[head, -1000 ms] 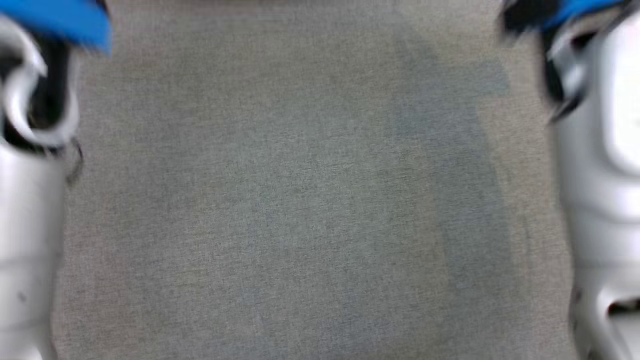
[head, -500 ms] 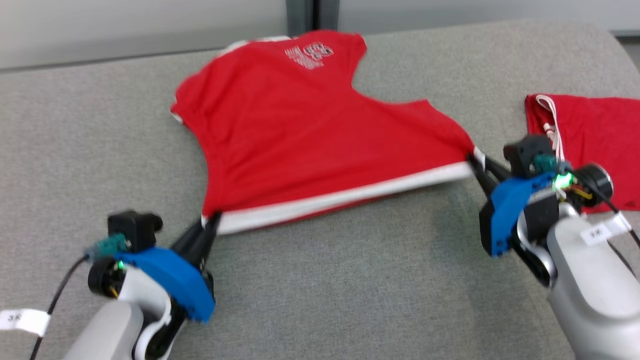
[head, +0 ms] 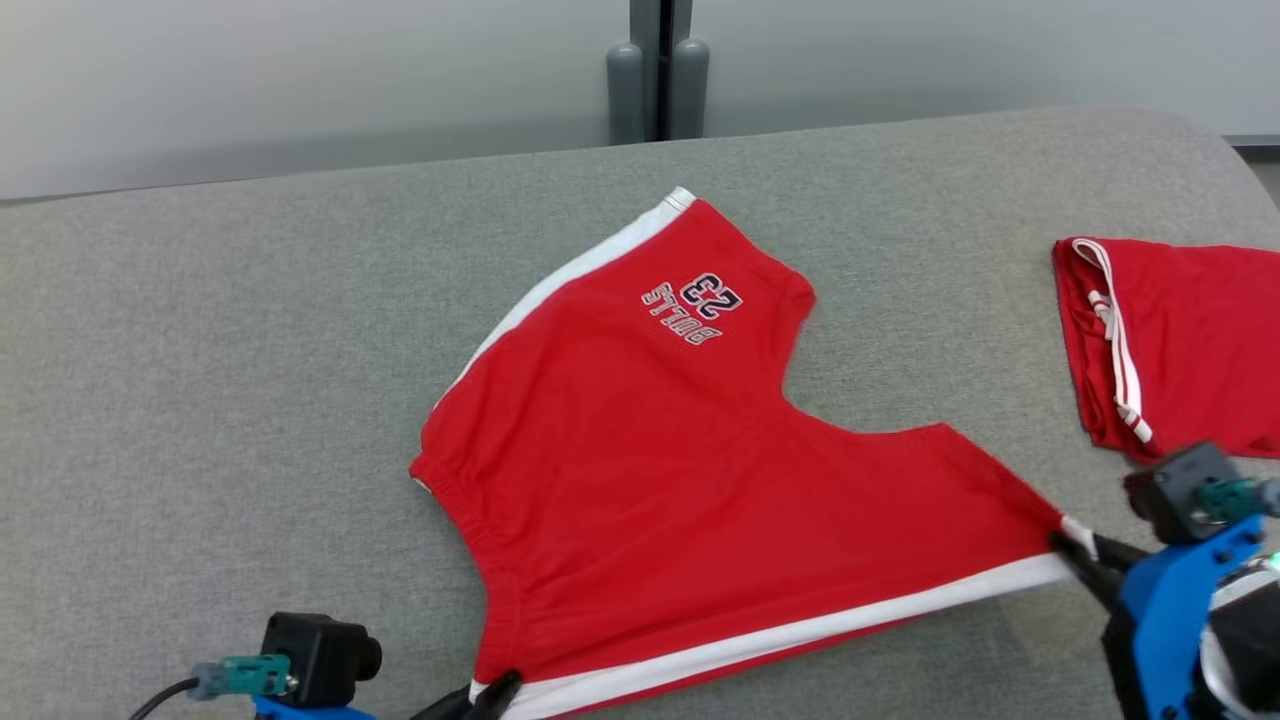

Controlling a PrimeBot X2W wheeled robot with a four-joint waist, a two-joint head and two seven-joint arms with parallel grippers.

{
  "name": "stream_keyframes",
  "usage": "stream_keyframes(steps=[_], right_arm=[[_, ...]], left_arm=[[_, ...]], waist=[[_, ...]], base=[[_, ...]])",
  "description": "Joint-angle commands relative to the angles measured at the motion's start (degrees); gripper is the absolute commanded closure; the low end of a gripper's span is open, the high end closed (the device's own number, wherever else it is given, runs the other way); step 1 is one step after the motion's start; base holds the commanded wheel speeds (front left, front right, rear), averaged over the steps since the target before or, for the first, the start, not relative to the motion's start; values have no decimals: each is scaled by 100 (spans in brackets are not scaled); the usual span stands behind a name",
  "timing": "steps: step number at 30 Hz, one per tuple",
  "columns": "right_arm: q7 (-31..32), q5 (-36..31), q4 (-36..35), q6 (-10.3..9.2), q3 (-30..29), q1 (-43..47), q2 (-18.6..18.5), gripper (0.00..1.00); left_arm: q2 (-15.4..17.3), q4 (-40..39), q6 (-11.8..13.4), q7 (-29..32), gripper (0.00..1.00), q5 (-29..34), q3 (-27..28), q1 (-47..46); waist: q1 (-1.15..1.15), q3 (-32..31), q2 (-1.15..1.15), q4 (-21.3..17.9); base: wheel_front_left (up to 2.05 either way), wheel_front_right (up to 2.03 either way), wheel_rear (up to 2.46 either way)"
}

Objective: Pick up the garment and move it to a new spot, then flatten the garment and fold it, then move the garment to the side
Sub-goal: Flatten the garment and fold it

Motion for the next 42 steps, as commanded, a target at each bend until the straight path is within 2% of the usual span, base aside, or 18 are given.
stream_keyframes(steps=[1,5,8,15,21,27,31,32,33,34,39,42], right_arm=[[139,18,-229,-9,-219,73,-1,100],[326,107,-605,-8,-361,-366,33,100],[211,187,-338,-6,-58,-1123,-42,100],[-238,152,1150,-5,754,-3363,-1,100],[-567,-179,2525,-4,1045,-4842,268,100],[-892,-321,3550,-4,1221,-5537,502,100],[-1101,-349,3899,-4,1262,-5733,541,100],[-1192,-322,3993,-4,1297,-5771,556,71],[-1325,-289,4073,-4,1275,-5818,575,0],[-1453,-269,4150,-4,1259,-5864,592,0],[-2302,-105,4426,-4,1152,-5978,772,0],[-2555,-10,4641,-4,1144,-5912,780,0]], left_arm=[[46,-171,89,38,100,-70,107,28],[26,-377,163,171,100,-182,216,-262],[-157,-309,151,171,100,-254,330,-699],[-706,509,30,70,100,-295,470,-2015],[-1247,1578,-95,-182,100,-269,458,-2926],[-1620,2299,-309,-393,100,-281,344,-3390],[-1806,2499,-398,-547,100,-351,351,-3514],[-1869,2540,-468,-599,100,-393,356,-3538],[-1941,2593,-495,-642,55,-462,379,-3533],[-1970,2641,-526,-686,0,-478,395,-3543],[-2034,2791,-589,-877,0,-506,455,-3474],[-1976,2818,-618,-1149,0,-414,549,-3364]], waist=[[2,29,0,42],[2,243,0,139],[2,452,0,196],[2,1133,0,603],[2,1677,0,992],[2,1930,0,1271],[2,1993,0,1365],[2,1999,0,1384],[2,2000,0,1401],[2,1998,0,1414],[2,1913,0,1406],[2,1792,0,1357]], base=[[0,0,0],[0,0,0],[0,0,0],[0,0,0],[0,0,0],[0,0,0],[0,0,0],[0,0,0],[0,0,0],[0,0,0],[0,0,0],[0,0,0]])
